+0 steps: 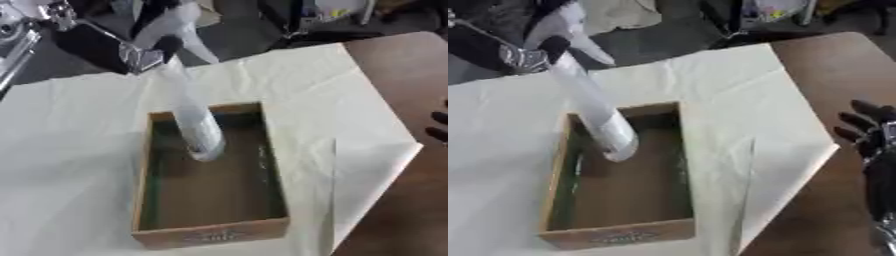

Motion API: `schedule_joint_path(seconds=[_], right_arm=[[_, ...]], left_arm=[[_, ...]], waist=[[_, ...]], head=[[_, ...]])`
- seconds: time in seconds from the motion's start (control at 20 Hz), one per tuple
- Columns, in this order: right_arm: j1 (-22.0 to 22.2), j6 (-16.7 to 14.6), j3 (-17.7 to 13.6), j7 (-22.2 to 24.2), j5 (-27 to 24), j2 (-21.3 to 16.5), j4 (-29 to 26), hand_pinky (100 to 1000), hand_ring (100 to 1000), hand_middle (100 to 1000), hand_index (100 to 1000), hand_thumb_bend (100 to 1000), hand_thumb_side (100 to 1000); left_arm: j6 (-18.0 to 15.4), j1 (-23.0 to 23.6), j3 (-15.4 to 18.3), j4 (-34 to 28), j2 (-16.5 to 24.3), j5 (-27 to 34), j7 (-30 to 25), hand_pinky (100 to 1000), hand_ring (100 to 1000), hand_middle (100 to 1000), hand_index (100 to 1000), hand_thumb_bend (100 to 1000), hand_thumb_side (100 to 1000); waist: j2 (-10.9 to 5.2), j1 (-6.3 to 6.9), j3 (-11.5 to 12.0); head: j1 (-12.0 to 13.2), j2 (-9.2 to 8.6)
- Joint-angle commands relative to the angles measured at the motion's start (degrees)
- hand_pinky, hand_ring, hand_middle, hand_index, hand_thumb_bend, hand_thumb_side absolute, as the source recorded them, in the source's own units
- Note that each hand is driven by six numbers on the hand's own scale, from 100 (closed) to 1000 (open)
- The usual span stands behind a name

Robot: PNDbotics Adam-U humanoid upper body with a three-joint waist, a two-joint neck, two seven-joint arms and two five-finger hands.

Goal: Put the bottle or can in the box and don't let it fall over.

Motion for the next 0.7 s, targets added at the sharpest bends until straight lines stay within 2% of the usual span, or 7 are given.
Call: schedule_joint_path(seconds=[0.05, 0.2, 0.4, 0.45, 0.5, 0.65, 0.7], right_arm=[[-0.5, 0.3, 0.0, 0.0, 0.0, -0.3, -0.7, 766, 816, 825, 741, 100, 827], [-0.6, 0.5, 0.1, 0.0, 0.1, -0.1, -0.7, 766, 816, 825, 740, 100, 830], [-0.8, 0.7, 0.2, -0.1, 0.1, 0.1, -0.7, 766, 816, 825, 740, 100, 830], [-0.8, 0.7, 0.2, -0.1, 0.0, 0.1, -0.7, 766, 816, 824, 740, 100, 824], [-0.9, 0.7, 0.2, -0.1, 0.1, 0.1, -0.7, 766, 816, 825, 740, 100, 830], [-0.8, 0.5, 0.3, 0.1, 0.2, 0.0, -0.7, 766, 816, 825, 740, 100, 828], [-0.8, 0.4, 0.3, 0.1, 0.2, 0.0, -0.7, 766, 816, 825, 740, 100, 828]], left_arm=[[-0.7, -0.6, -0.1, 0.4, 0.1, -1.6, -0.3, 668, 321, 332, 473, 100, 120], [-0.8, -0.4, -0.5, 1.0, -0.4, -2.5, -0.4, 683, 353, 369, 519, 100, 128], [-1.0, -0.1, -1.1, 0.9, -0.7, -3.4, -0.5, 738, 467, 480, 607, 100, 147], [-1.2, 0.0, -1.2, 1.0, -0.7, -3.7, -0.7, 767, 521, 518, 644, 100, 156], [-1.3, 0.1, -1.3, 1.1, -0.7, -3.9, -0.9, 770, 529, 535, 662, 100, 161], [-1.6, 0.4, -1.3, 1.1, -0.5, -4.4, -1.9, 837, 675, 649, 737, 100, 218], [-1.7, 0.4, -1.1, 0.8, -0.4, -4.3, -2.1, 848, 701, 675, 749, 100, 291]], waist=[[-0.63, -0.50, -0.1], [-0.43, -0.53, -0.3], [-0.28, -0.56, -0.4], [-0.26, -0.58, -0.4], [-0.24, -0.62, -0.4], [-0.22, -0.72, -0.3], [-0.25, -0.75, -0.2]], head=[[0.4, -0.35], [0.5, -0.36], [0.5, -0.40], [0.5, -0.39], [0.6, -0.37], [0.6, -0.29], [0.7, -0.24]])
